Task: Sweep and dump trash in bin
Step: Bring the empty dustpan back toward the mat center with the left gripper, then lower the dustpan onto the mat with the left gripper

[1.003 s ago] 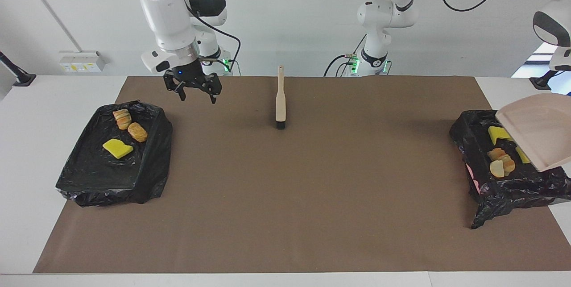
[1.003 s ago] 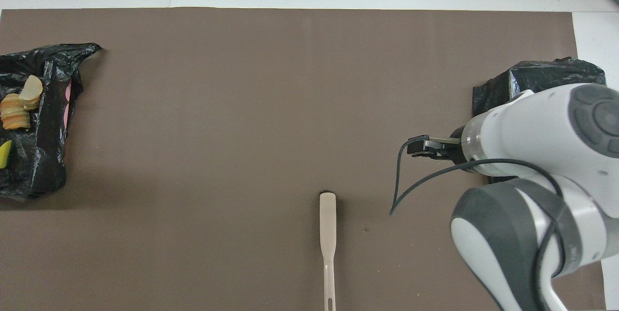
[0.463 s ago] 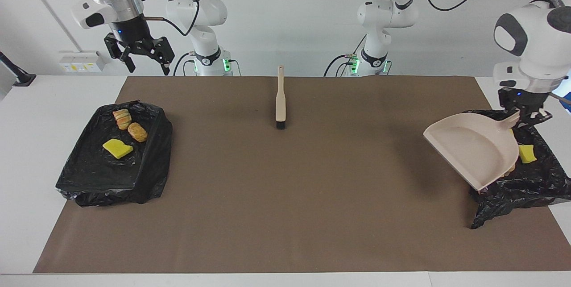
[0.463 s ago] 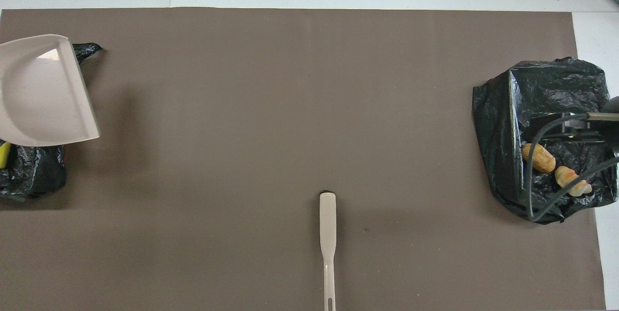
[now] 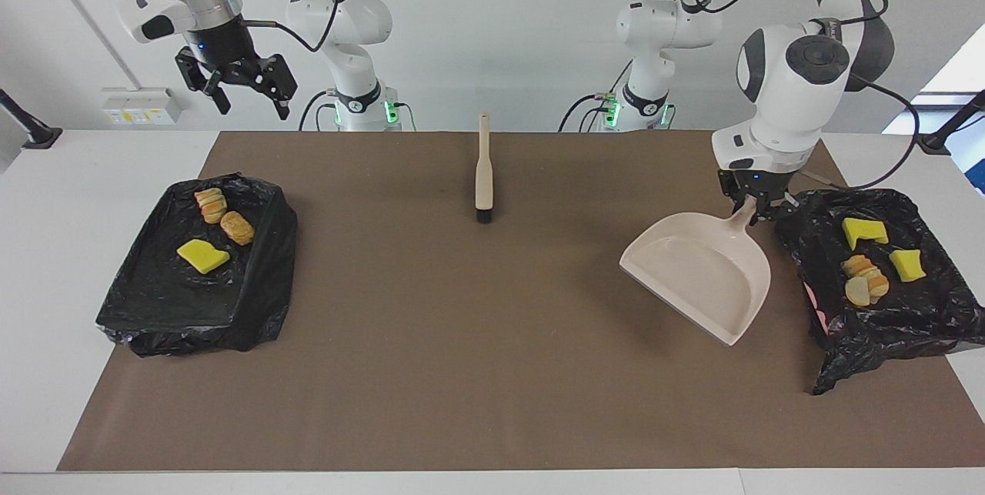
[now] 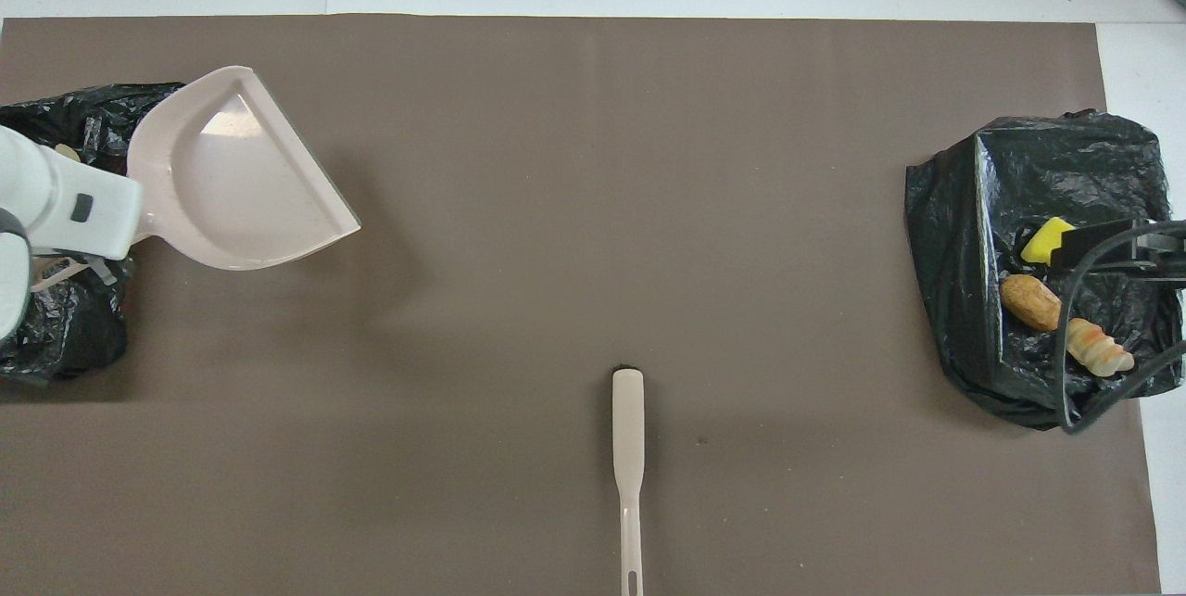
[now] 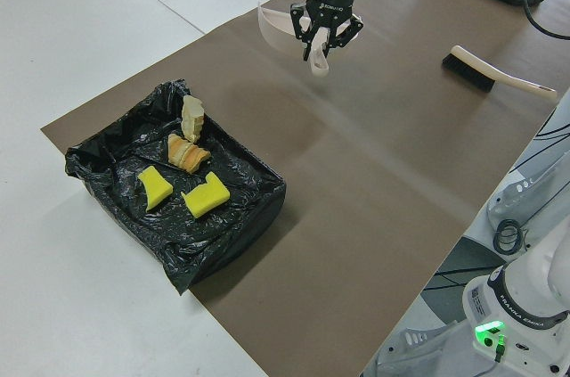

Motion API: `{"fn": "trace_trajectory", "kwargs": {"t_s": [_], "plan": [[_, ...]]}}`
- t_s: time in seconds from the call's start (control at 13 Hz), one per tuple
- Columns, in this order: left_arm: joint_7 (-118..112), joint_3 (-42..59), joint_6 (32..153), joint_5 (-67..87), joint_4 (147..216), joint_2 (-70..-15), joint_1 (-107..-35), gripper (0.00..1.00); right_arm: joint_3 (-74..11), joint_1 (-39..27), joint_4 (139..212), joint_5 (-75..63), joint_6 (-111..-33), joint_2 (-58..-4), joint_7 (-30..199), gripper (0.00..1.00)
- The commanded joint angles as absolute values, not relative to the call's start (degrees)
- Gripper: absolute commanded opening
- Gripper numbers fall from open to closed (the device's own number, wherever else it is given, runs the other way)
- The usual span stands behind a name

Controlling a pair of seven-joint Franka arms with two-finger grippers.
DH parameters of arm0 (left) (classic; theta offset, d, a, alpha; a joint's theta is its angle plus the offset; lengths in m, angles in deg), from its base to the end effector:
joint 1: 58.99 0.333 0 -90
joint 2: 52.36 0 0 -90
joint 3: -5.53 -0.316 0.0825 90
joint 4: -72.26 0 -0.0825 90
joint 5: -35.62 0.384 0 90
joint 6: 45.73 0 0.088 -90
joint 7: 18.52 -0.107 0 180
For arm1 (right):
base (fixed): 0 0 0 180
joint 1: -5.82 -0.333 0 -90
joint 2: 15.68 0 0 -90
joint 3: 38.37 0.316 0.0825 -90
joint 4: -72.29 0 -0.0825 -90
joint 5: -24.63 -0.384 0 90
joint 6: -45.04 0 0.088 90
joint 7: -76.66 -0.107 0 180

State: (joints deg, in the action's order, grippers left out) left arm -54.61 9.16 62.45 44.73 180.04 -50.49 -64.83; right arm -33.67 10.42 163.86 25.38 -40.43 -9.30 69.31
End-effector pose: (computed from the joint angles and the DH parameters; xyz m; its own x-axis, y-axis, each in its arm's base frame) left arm 0.5619 -0.0815 0.4864 0.6626 -0.7409 -0.1102 -0.7490 -0.6547 -0.1017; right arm 0.5112 0.0022 0.6639 0.9918 -0.1277 0.0073 -0.1278 -0.9916 0.0214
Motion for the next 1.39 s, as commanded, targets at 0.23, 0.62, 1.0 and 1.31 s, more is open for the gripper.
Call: {"fn": "trace_trajectory", "kwargs": {"t_s": [0.23, 0.62, 1.0, 1.31], "plan": [[-27.7, 20.8, 62.7, 40.9, 179.4, -48.6, -64.9, 0.0, -33.9, 10.9, 164.0, 24.5, -40.0, -8.6, 70.4, 1.0], [0.0, 30.6, 62.0, 40.8, 168.3, -36.3, -65.4, 0.0, -34.0, 11.0, 164.1, 24.6, -40.1, -8.6, 70.4, 1.0], [13.7, 33.9, 63.1, 41.6, 157.7, -26.6, -68.7, 0.0, -34.1, 11.0, 164.2, 24.5, -40.2, -8.6, 70.4, 1.0], [16.7, 34.4, 64.2, 41.8, 154.3, -24.2, -71.3, 0.0, -34.5, 11.0, 164.3, 24.5, -40.0, -8.5, 70.5, 1.0]]}}
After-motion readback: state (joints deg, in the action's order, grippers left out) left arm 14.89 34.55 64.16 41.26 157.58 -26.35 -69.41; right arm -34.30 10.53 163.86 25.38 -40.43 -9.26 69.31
